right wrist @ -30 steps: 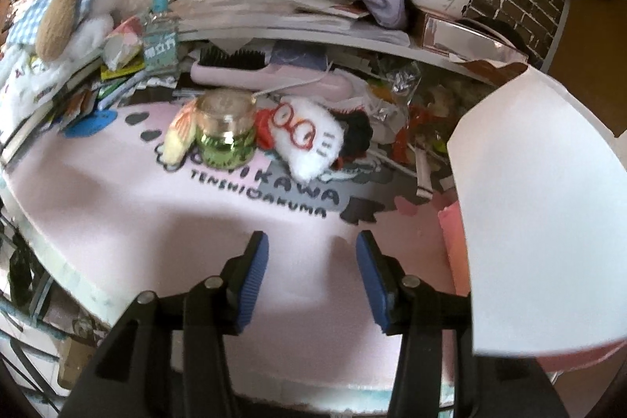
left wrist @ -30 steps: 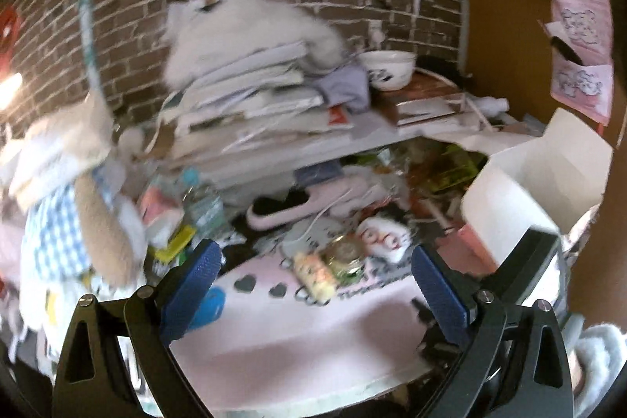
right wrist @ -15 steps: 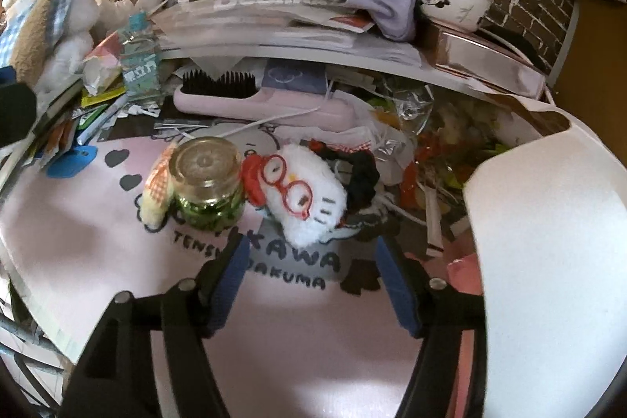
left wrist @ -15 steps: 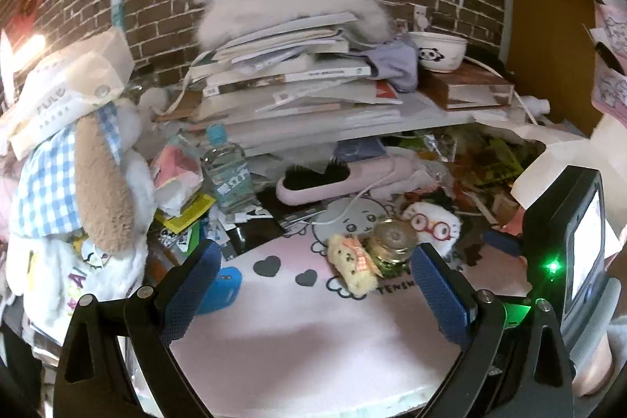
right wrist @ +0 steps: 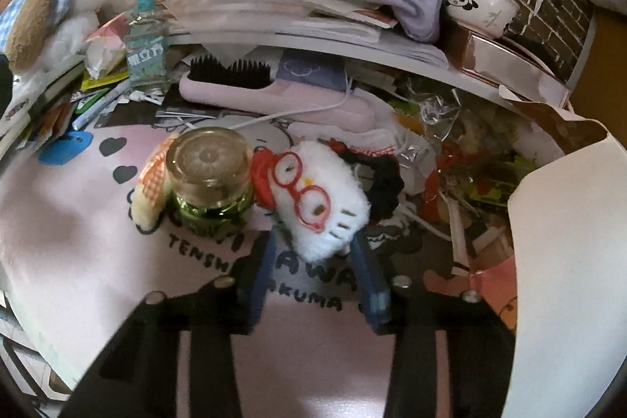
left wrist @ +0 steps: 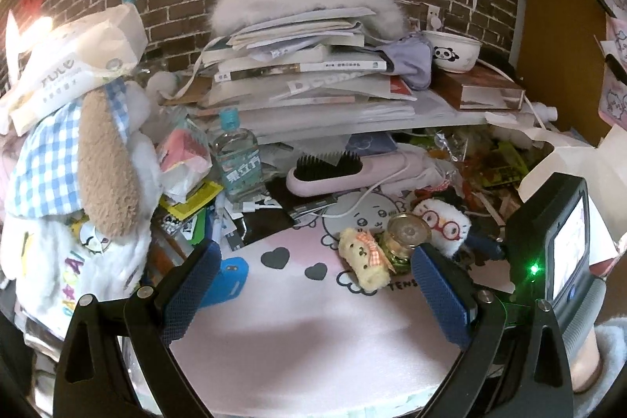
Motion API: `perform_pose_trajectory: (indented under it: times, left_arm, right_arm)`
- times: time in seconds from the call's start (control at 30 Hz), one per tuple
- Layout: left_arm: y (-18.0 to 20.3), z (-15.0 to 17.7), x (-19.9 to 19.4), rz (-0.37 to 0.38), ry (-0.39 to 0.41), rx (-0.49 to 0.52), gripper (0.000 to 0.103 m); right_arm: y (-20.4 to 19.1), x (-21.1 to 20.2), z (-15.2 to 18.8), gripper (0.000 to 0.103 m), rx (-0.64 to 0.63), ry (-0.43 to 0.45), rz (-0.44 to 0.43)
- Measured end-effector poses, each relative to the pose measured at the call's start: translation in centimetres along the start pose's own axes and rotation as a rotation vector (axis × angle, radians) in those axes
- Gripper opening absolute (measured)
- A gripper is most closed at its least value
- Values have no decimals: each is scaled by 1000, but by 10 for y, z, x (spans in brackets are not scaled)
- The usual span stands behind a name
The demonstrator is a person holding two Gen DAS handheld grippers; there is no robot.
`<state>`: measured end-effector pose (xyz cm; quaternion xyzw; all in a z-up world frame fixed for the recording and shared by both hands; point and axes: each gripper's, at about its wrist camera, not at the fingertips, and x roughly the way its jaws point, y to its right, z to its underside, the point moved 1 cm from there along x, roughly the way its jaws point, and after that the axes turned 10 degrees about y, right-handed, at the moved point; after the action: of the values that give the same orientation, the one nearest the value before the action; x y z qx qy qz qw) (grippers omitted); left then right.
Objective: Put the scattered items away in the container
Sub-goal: 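Move the right gripper to the white plush cat with red glasses and grasp it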
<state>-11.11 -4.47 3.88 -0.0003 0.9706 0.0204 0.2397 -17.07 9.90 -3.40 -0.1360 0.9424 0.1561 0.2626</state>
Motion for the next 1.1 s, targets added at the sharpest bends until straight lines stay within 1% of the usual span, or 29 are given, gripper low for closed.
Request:
perform_pose_trajectory:
  times: [0.07,0.13,0.17,0.27,0.37,0.43,0.47,0.5,0.53,0.57,0.6,0.73,0.77,0.8,0.83,0.9,0.93,1.1]
  left_arm:
    - [0,0,0,-2,-1,0,97]
    - [0,1,0,1,-2,-1,97]
    - [0,2,0,1,-3,-1,97]
    - [1,3,0,4,-5,-1,97]
    - [1,5,2,4,-11,-4,97]
    - [1,6,2,7,-12,-8,97]
    - [1,6,3,10,-12,-8,97]
    - [1,6,3,11,-11,-6,97]
    - [2,6,3,11,-11,-3,97]
    - [2,6,3,10,-10,-1,97]
    - [1,6,3,8,-11,-2,97]
    - [-1,8,5,4,-19,-1,97]
    - [-2,9,6,4,-20,-4,97]
    - [-3,10,7,3,-22,-7,97]
    - [-4,11,7,3,-24,-9,97]
    - [-6,12,9,-1,-29,-11,97]
    - [-6,12,10,-5,-32,-14,97]
    - [-9,13,11,-6,-36,-19,97]
  right_arm:
    - [0,-1,0,19,0,11,-6]
    - [0,-2,1,11,-1,21,-19]
    - [0,-3,1,9,3,26,-23]
    - [2,-12,1,8,15,58,-35]
    - [3,-15,2,8,21,55,-46]
    - [3,-12,2,8,14,44,-16]
    - [2,-9,0,11,9,38,-9]
    - [1,-7,0,26,8,32,-7]
    - [0,-4,-2,54,9,28,-2]
    - [0,-3,-3,64,19,35,0]
    - [0,-3,-5,67,30,43,4]
    - [0,7,-14,67,30,47,-4]
    - [0,12,-15,67,21,35,-2]
    - [0,17,-16,66,28,12,-17]
    - [1,21,-16,63,42,-7,-41]
    - [1,26,-15,36,61,-35,-88]
    - [1,25,-16,28,64,-30,-100]
    - [3,20,-15,23,73,0,-110]
